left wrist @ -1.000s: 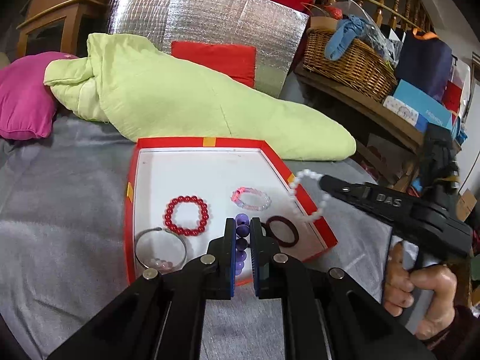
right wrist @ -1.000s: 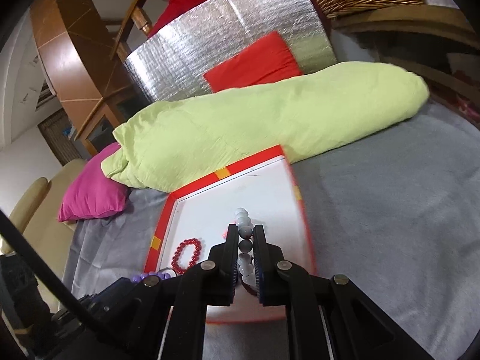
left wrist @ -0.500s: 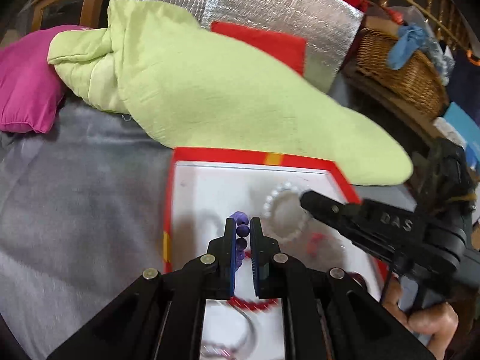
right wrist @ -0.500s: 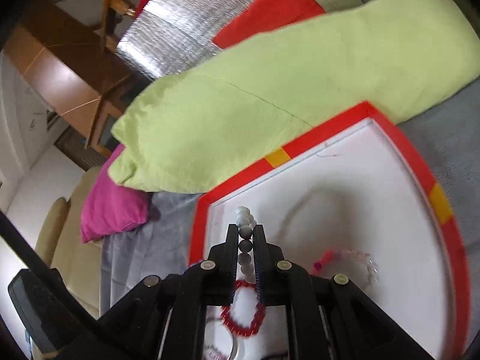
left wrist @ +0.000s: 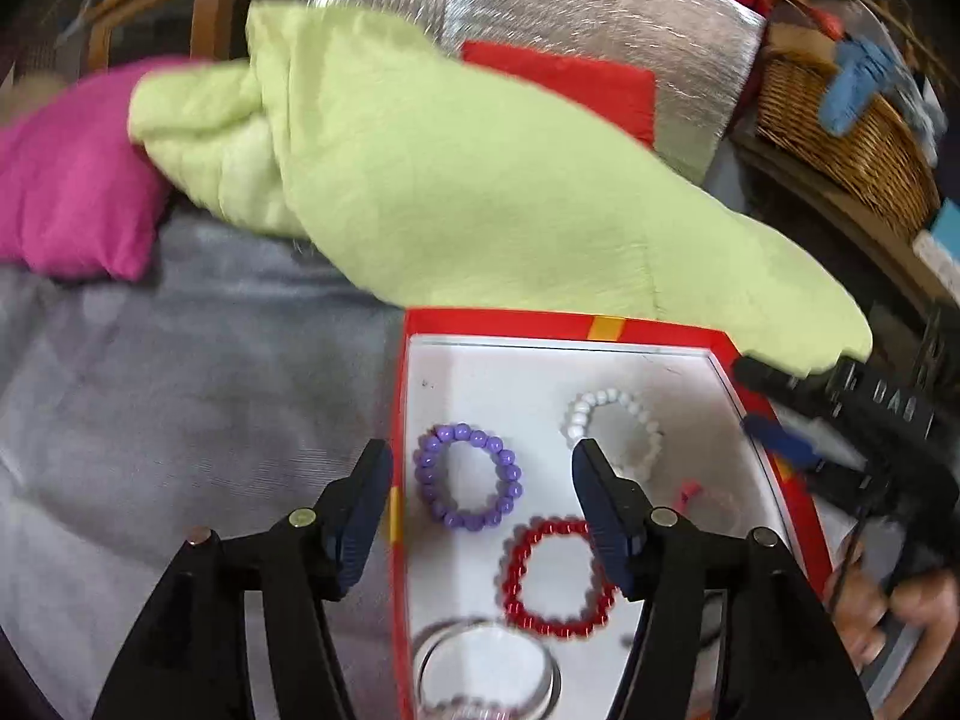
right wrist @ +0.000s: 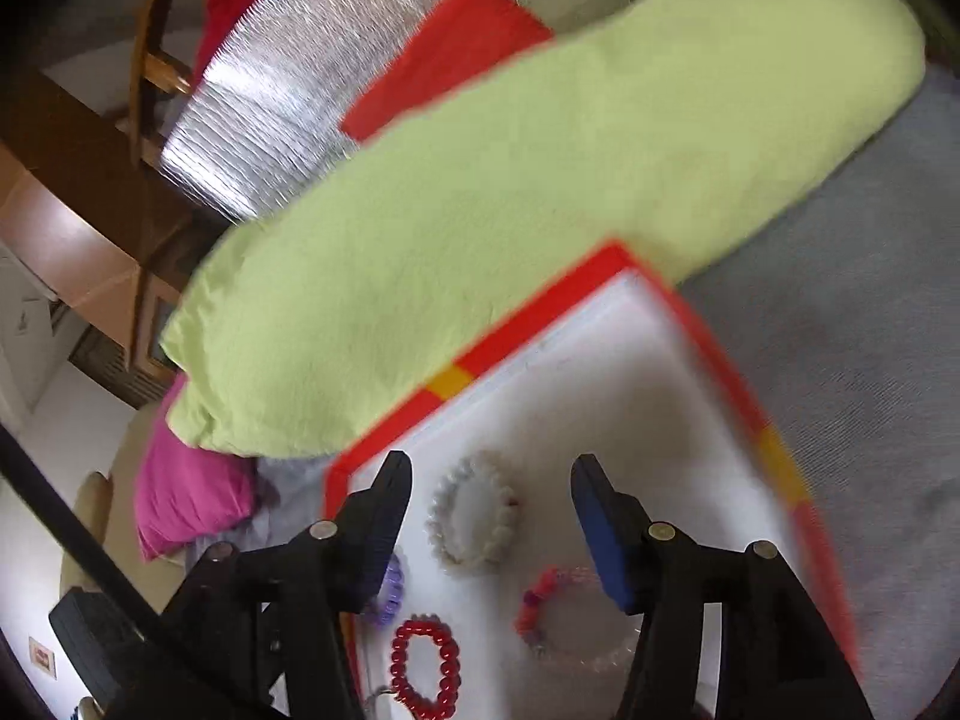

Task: Organize jewelry
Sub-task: 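Lower both bracelets into the red box and open both tools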

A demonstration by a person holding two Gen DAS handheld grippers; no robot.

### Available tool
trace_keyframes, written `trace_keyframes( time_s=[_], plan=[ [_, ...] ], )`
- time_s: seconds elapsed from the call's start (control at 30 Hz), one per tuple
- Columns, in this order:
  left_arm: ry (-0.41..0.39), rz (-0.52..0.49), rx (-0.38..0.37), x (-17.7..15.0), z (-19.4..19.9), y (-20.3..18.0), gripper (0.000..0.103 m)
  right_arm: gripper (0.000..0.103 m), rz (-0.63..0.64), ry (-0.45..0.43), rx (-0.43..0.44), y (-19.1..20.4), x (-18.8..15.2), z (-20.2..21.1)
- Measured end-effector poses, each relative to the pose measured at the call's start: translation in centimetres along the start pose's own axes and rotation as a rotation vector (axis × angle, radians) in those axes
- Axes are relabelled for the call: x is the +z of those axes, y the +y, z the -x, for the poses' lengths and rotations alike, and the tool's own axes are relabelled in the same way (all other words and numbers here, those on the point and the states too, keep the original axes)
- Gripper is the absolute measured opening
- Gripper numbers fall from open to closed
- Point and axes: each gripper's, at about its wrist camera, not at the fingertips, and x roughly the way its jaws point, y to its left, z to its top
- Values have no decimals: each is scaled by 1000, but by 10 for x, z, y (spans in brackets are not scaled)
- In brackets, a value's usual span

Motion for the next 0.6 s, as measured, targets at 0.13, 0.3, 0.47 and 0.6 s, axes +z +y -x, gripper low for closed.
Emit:
trace_keyframes(
  time_s=[0.13,0.3,0.47,0.6],
  plan=[
    [-45,-31,136,-11,43,-6,78,59,103,-43,4,18,2,46],
    [-58,-69,278,-48,87,-4,84,59,306,-113,-97,41,-27,108],
    [-70,-74,382,-84,120,-6,85,59,433,-94,-229,33,-72,154],
    [-100,-124,410,-110,144,-16,85,59,507,-56,-300,24,-110,183]
  ],
)
